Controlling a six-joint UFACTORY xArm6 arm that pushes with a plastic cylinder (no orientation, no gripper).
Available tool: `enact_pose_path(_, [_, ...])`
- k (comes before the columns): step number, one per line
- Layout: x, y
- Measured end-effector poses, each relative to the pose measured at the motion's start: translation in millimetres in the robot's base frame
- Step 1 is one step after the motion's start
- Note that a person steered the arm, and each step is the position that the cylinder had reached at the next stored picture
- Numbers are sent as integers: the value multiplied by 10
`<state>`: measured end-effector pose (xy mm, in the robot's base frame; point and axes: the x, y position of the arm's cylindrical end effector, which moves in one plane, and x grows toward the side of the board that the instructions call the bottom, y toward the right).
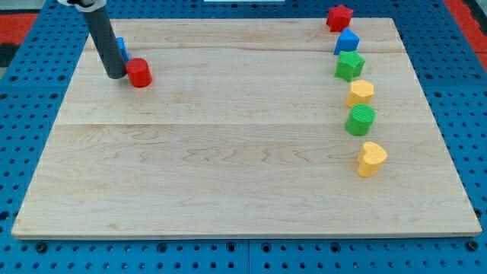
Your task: Slide the red circle towards the yellow heart
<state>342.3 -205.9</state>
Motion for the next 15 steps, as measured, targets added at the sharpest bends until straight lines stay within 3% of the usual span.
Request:
enact_pose_path(2, [246, -45])
enact_pose_path(3, [65, -292])
enact_pose_path(4, [-271, -60])
enact_pose_path(7, [443, 471])
enact_pose_path(10, [150, 613])
enact_pose_path(13, [606, 1504])
enact_pose_path(15, [316, 1564])
